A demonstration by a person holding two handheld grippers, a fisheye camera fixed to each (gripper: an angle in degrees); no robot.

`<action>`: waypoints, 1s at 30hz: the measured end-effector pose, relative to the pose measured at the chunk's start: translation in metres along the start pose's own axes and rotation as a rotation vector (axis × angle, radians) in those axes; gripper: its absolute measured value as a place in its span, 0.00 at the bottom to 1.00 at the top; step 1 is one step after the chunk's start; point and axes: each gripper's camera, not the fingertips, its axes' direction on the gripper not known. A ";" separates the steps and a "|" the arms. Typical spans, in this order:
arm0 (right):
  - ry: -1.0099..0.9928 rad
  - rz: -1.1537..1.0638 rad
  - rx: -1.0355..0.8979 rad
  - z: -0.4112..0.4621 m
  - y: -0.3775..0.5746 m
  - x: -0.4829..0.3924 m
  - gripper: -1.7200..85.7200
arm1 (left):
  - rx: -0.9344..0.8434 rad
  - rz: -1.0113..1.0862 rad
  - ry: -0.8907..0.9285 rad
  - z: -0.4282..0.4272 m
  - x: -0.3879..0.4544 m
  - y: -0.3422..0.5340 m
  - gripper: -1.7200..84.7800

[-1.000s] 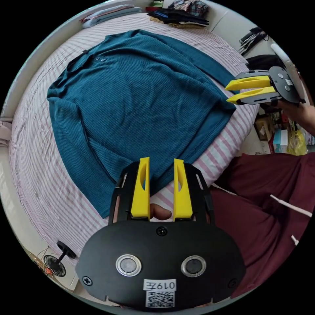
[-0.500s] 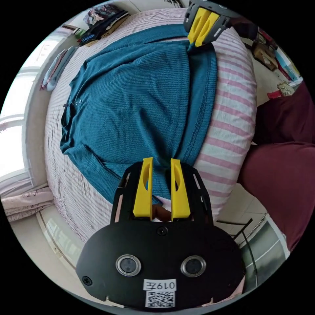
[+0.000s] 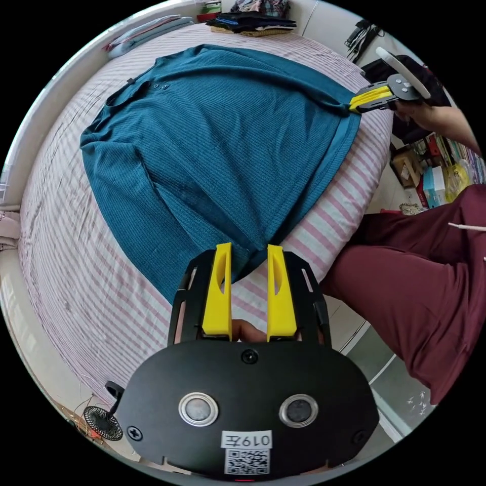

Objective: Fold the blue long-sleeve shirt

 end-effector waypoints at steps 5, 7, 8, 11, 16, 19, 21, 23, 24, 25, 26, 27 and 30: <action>-0.121 0.129 0.015 0.014 0.013 0.024 0.01 | 0.136 -0.243 0.406 -0.007 -0.036 0.023 0.08; -0.125 0.151 0.015 0.019 0.018 0.029 0.01 | 0.191 -0.349 0.400 -0.010 -0.047 0.042 0.09; -0.133 0.154 0.011 0.023 0.020 0.032 0.01 | 0.190 -0.356 0.383 -0.010 -0.047 0.046 0.09; -0.135 0.149 0.004 0.032 0.026 0.036 0.01 | 0.113 -0.275 0.240 -0.014 -0.034 0.052 0.11; -0.139 0.172 -0.031 0.052 0.033 0.046 0.02 | -0.029 0.007 -0.074 -0.006 0.021 0.050 0.11; -0.148 0.240 -0.031 0.061 0.036 0.055 0.02 | 0.076 -0.089 0.069 -0.012 0.032 0.047 0.11; -0.204 0.311 0.025 0.061 0.043 0.066 0.03 | 0.131 -0.159 0.148 -0.014 0.033 0.045 0.12; -0.261 0.351 0.049 0.065 0.051 0.074 0.05 | 0.110 -0.187 0.116 -0.008 0.039 0.041 0.14; -0.282 0.344 0.032 0.071 0.056 0.077 0.07 | 0.084 -0.200 0.131 0.000 0.042 0.040 0.14; -0.285 0.328 0.018 0.074 0.058 0.077 0.07 | 0.065 -0.190 0.122 0.007 0.046 0.040 0.15; -0.271 0.276 -0.010 0.079 0.063 0.075 0.08 | 0.057 -0.176 0.102 0.010 0.050 0.041 0.15; -0.253 0.222 -0.019 0.082 0.068 0.073 0.09 | 0.021 -0.144 0.067 0.017 0.057 0.043 0.16; -0.216 0.127 -0.042 0.089 0.083 0.070 0.11 | -0.055 -0.110 0.086 0.032 0.067 0.058 0.16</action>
